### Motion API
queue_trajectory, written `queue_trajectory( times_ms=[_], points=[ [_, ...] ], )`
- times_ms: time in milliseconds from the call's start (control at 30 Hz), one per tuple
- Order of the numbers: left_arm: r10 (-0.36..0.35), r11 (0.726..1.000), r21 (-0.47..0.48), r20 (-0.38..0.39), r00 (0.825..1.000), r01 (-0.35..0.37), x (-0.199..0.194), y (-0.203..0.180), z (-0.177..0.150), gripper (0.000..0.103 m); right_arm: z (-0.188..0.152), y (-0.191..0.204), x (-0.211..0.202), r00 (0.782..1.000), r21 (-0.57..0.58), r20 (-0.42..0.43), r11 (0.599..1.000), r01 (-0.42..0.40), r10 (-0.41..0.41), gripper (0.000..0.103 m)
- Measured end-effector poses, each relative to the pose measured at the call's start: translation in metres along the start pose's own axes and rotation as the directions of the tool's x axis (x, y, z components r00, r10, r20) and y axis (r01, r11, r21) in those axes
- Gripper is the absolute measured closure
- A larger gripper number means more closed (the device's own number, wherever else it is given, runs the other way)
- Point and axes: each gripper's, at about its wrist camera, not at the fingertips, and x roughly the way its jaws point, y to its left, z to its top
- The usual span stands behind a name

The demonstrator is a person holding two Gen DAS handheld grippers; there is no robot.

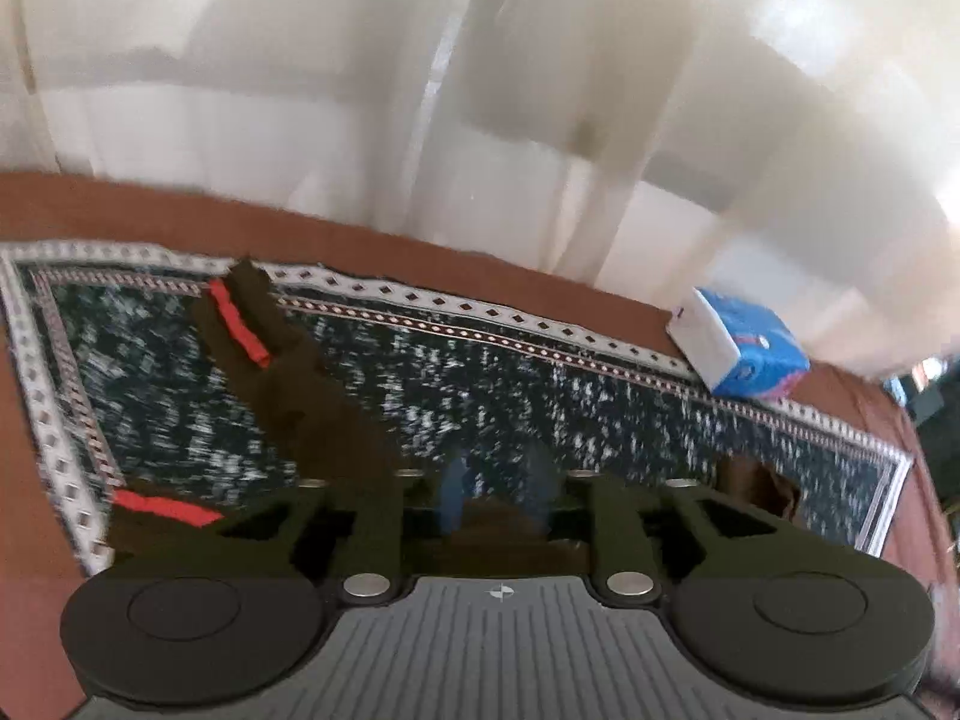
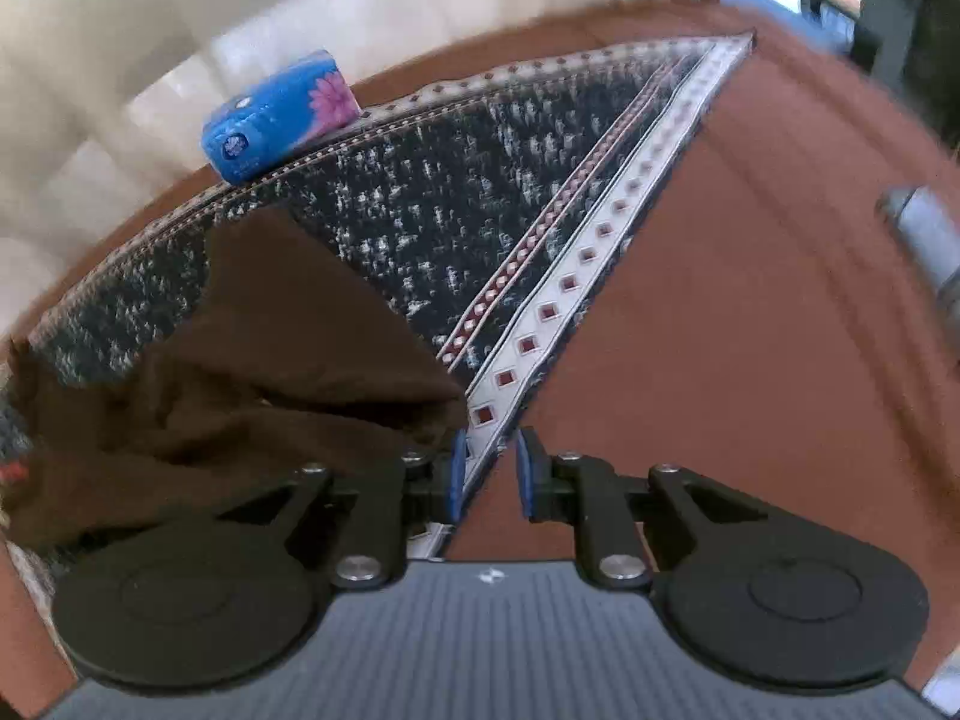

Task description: Fold clothes

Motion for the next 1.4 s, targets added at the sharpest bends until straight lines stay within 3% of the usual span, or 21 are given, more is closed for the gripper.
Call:
queue_trajectory(
  times_ms=[33,67,100,167,267,333,400,433,533,633,733,767,800,900,1067,1233,1300,1400],
  points=[
    [0.005,0.999,0.032,0.003,1.0,-0.005,-0.006,0.003,-0.003,0.039,0.001,0.012,-0.015,0.998,-0.058,0.061,0.998,-0.002,0.006,0.078],
    [0.017,0.999,0.05,0.002,1.0,-0.017,-0.011,0.007,-0.006,0.035,0.002,0.024,-0.03,0.993,-0.118,0.119,0.993,-0.005,0.02,0.067],
    [0.03,0.997,0.068,0.001,1.0,-0.03,-0.016,0.012,-0.009,0.034,0.003,0.043,-0.043,0.985,-0.2,0.16,0.979,-0.038,0.071,0.048],
    [0.054,0.993,0.102,-0.001,0.999,-0.054,-0.026,0.021,-0.016,0.026,0.005,0.082,-0.061,0.962,-0.362,0.182,0.924,-0.125,0.202,0.037],
    [0.046,0.998,0.044,-0.02,0.999,-0.045,-0.036,0.042,-0.021,0.02,-0.006,0.159,-0.059,0.918,-0.592,0.067,0.756,-0.279,0.391,0.039],
    [0.046,0.999,0.024,-0.029,0.998,-0.046,-0.042,0.055,-0.024,0.017,-0.022,0.216,-0.046,0.895,-0.714,-0.025,0.619,-0.328,0.446,0.039],
    [0.046,0.999,0.02,-0.042,0.998,-0.045,-0.048,0.068,-0.03,0.017,-0.042,0.266,-0.024,0.885,-0.815,-0.109,0.469,-0.341,0.453,0.039],
    [0.047,0.999,0.025,-0.048,0.998,-0.046,-0.05,0.073,-0.032,0.017,-0.05,0.284,-0.015,0.888,-0.846,-0.132,0.417,-0.333,0.441,0.039],
    [0.045,0.999,0.022,-0.07,0.997,-0.044,-0.055,0.089,-0.042,0.017,-0.071,0.32,0.015,0.901,-0.904,-0.214,0.274,-0.33,0.378,0.037],
    [0.021,1.0,0.003,-0.088,0.996,-0.021,-0.058,0.102,-0.05,0.017,-0.084,0.331,0.038,0.92,-0.93,-0.261,0.18,-0.321,0.293,0.038],
    [-0.004,1.0,0.012,-0.104,0.995,0.005,-0.059,0.107,-0.055,0.017,-0.085,0.333,0.047,0.935,-0.932,-0.258,0.192,-0.307,0.241,0.049],
    [-0.003,1.0,0.024,-0.11,0.994,0.006,-0.057,0.107,-0.054,0.017,-0.079,0.331,0.044,0.934,-0.921,-0.263,0.224,-0.318,0.242,0.084],
    [-0.003,0.999,0.038,-0.115,0.993,0.007,-0.056,0.106,-0.054,0.017,-0.074,0.329,0.042,0.932,-0.909,-0.268,0.256,-0.328,0.243,0.098],
    [0.0,0.995,0.099,-0.108,0.994,0.011,-0.055,0.099,-0.052,0.017,-0.056,0.316,0.019,0.925,-0.871,-0.251,0.35,-0.345,0.286,0.098],
    [-0.114,0.991,0.053,-0.164,0.98,0.124,-0.038,0.079,-0.044,0.017,-0.019,0.252,-0.079,0.905,-0.769,-0.067,0.556,-0.315,0.42,0.098],
    [-0.177,0.981,0.042,-0.198,0.964,0.188,-0.004,0.027,-0.043,0.017,-0.009,0.163,-0.135,0.936,-0.587,0.173,0.795,-0.153,0.308,0.098],
    [-0.191,0.979,0.03,-0.216,0.957,0.202,0.012,0.007,-0.046,0.017,-0.006,0.128,-0.157,0.935,-0.488,0.258,0.868,-0.09,0.242,0.098],
    [-0.187,0.982,-0.063,-0.244,0.952,0.176,0.037,-0.011,-0.047,0.017,0.0,0.075,-0.189,0.922,-0.322,0.365,0.947,-0.002,0.127,0.098]
  ],
)
